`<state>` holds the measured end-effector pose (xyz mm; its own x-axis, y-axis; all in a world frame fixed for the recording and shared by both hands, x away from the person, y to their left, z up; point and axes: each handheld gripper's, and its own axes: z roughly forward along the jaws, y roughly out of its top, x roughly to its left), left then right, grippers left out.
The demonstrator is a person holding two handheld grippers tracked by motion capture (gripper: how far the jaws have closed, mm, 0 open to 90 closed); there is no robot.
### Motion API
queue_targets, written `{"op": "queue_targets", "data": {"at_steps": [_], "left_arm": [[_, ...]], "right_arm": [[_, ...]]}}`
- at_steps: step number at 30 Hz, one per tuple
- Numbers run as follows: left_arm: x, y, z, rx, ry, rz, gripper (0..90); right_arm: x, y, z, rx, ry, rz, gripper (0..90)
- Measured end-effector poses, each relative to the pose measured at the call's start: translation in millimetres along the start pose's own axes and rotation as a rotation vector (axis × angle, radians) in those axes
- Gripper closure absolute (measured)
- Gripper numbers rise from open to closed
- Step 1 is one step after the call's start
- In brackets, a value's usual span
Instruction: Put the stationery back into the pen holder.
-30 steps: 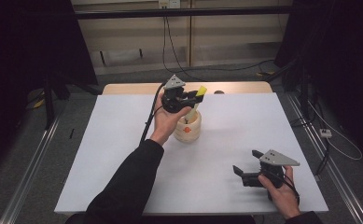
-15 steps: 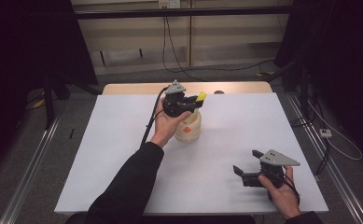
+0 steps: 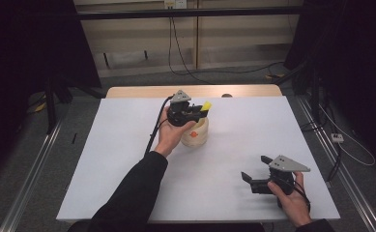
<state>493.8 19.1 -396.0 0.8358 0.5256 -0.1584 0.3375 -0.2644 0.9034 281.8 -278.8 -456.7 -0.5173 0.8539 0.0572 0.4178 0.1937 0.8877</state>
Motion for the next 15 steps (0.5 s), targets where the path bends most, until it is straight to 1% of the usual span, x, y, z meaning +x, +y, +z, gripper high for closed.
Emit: {"op": "queue_targets", "data": {"at_steps": [5,8,11,13,15], "left_arm": [[3.4,-2.9,-3.7,0.014,0.008,-0.025,66.9],[4.1,-1.4,-7.8,0.003,-0.01,-0.046,64.4],[2.3,1.6,-11.8,-0.003,-0.027,-0.045,59.2],[1.3,3.3,-14.3,0.0,-0.018,-0.037,57.1],[1.4,4.1,-16.1,0.003,-0.015,-0.043,54.0]], "right_arm": [[0.1,-0.1,0.5,0.004,0.001,0.0,4.5],[0.0,-0.1,0.9,0.006,0.004,0.0,4.5],[0.1,-0.1,0.7,0.005,0.003,0.0,4.5],[0.1,0.0,0.4,0.004,0.002,0.0,4.5],[0.1,0.1,0.1,0.003,0.001,0.002,4.5]]}}
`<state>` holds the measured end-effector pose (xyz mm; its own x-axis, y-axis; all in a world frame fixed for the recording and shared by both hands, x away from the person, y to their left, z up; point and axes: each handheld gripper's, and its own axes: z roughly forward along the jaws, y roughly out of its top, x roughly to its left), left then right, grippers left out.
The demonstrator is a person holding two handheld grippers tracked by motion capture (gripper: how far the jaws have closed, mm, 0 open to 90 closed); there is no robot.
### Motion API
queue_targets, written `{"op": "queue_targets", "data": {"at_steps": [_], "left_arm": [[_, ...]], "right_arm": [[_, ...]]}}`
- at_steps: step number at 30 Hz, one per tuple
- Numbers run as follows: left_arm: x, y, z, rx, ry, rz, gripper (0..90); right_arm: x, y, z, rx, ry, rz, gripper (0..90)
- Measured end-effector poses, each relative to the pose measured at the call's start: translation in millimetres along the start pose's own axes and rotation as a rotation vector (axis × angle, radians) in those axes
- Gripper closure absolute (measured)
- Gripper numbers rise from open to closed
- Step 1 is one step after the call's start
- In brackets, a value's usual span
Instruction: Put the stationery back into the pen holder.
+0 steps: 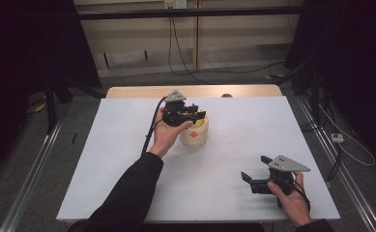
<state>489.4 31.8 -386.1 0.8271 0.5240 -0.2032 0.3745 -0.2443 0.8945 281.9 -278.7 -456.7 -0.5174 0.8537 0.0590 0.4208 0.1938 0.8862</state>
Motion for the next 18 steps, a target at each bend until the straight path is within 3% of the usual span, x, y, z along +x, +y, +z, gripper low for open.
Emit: {"op": "queue_targets", "data": {"at_steps": [6,9,13,18], "left_arm": [[-2.7,0.8,-6.4,0.023,0.015,0.004,46.3],[-4.5,3.2,-10.9,0.026,0.066,0.029,35.9],[-4.9,5.5,-16.8,0.03,0.093,0.049,25.7],[1.4,5.5,-23.0,0.039,0.11,0.031,14.4]], "right_arm": [[-0.2,0.4,-0.8,-0.005,-0.003,-0.001,4.5],[-0.1,0.4,-0.9,-0.005,-0.005,-0.004,4.5],[0.1,0.6,-0.8,-0.006,-0.006,-0.006,4.5],[-0.3,0.7,-1.1,-0.008,-0.006,-0.004,4.5]]}}
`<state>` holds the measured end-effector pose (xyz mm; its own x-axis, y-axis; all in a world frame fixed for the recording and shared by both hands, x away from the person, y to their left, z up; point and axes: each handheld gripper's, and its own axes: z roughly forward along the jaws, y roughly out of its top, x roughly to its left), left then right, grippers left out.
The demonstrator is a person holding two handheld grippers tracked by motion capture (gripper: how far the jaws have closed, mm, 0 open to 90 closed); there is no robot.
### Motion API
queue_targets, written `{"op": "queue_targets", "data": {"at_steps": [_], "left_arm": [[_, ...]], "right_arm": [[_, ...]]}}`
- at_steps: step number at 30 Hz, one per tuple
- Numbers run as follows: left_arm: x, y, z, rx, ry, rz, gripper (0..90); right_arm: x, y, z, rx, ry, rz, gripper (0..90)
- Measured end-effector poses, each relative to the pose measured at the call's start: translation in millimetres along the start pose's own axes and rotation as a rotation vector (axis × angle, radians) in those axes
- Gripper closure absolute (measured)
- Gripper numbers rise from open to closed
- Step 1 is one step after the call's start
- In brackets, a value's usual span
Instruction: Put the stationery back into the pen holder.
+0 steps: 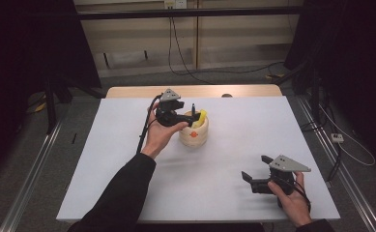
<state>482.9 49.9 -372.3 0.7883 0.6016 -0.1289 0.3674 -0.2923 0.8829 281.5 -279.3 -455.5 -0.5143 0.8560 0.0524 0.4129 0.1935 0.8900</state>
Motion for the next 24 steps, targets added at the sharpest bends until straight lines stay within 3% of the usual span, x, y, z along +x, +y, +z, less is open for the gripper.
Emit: {"op": "queue_targets", "data": {"at_steps": [6,10,15,17,24], "left_arm": [[4.9,-3.4,-6.5,0.051,-0.009,0.005,8.3],[5.1,-5.7,-14.8,0.053,-0.029,0.014,5.7],[3.9,-8.1,-26.8,0.046,0.003,0.011,5.4],[3.3,-9.3,-30.4,0.055,0.011,0.03,5.4],[3.2,-17.8,-43.5,0.069,0.0,0.027,5.5]], "right_arm": [[0.3,-0.1,0.5,0.002,0.0,0.0,4.5],[0.1,-0.2,0.6,0.003,0.0,0.002,4.5],[0.3,-0.1,0.8,0.004,-0.001,0.002,4.5],[0.3,-0.1,0.8,0.003,0.0,0.001,4.5],[0.2,0.0,0.8,0.002,0.0,0.001,4.5]]}}
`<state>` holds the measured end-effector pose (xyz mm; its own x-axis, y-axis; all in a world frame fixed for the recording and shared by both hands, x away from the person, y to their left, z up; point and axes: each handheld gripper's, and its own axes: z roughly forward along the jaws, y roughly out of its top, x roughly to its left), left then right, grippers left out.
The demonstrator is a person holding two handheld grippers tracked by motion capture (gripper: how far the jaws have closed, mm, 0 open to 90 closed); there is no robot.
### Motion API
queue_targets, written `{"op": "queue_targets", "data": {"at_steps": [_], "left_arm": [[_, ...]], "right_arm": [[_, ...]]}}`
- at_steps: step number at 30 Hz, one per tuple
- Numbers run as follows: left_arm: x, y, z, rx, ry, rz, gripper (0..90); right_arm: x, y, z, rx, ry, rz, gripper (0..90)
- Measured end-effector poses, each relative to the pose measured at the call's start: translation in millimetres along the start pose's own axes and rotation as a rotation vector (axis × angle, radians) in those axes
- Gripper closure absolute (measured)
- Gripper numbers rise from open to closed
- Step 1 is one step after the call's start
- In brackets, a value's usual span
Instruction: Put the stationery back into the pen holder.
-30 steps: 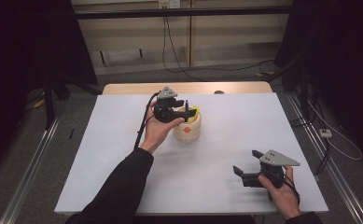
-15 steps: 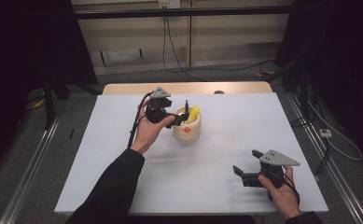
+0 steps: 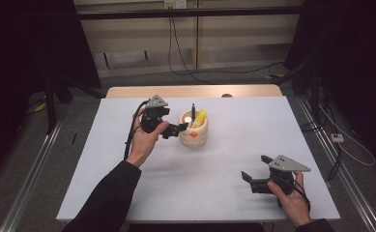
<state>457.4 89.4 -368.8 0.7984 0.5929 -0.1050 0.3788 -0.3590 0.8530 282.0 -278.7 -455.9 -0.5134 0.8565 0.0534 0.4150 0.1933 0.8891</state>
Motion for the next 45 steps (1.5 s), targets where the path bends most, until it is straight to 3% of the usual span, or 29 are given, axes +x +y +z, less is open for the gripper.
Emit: {"op": "queue_targets", "data": {"at_steps": [5,9,14,20,24,34,45], "left_arm": [[-0.7,-7.9,-9.7,0.0,0.011,0.002,5.5],[-6.1,-11.6,-23.0,-0.043,0.042,0.019,5.9],[-10.4,-15.5,-39.6,-0.06,0.061,0.033,5.8],[-9.5,-25.0,-50.8,-0.044,0.054,0.021,5.8],[-11.2,-35.3,-58.7,-0.007,0.05,-0.028,5.8],[-10.3,-51.1,-74.0,0.011,0.072,-0.006,5.8],[-0.9,-75.9,-87.0,0.04,0.094,-0.035,5.8]], "right_arm": [[0.0,0.1,0.3,0.001,-0.001,-0.001,4.5],[0.2,0.1,0.3,0.001,-0.002,-0.002,4.5],[0.3,0.0,0.7,0.003,-0.001,-0.002,4.5],[0.5,0.1,0.9,0.003,-0.002,-0.002,4.5],[0.5,0.0,0.9,0.005,-0.002,-0.001,4.5],[1.0,0.1,2.3,0.005,-0.002,-0.004,4.5],[0.9,-0.1,2.3,0.008,-0.003,-0.003,4.5]]}}
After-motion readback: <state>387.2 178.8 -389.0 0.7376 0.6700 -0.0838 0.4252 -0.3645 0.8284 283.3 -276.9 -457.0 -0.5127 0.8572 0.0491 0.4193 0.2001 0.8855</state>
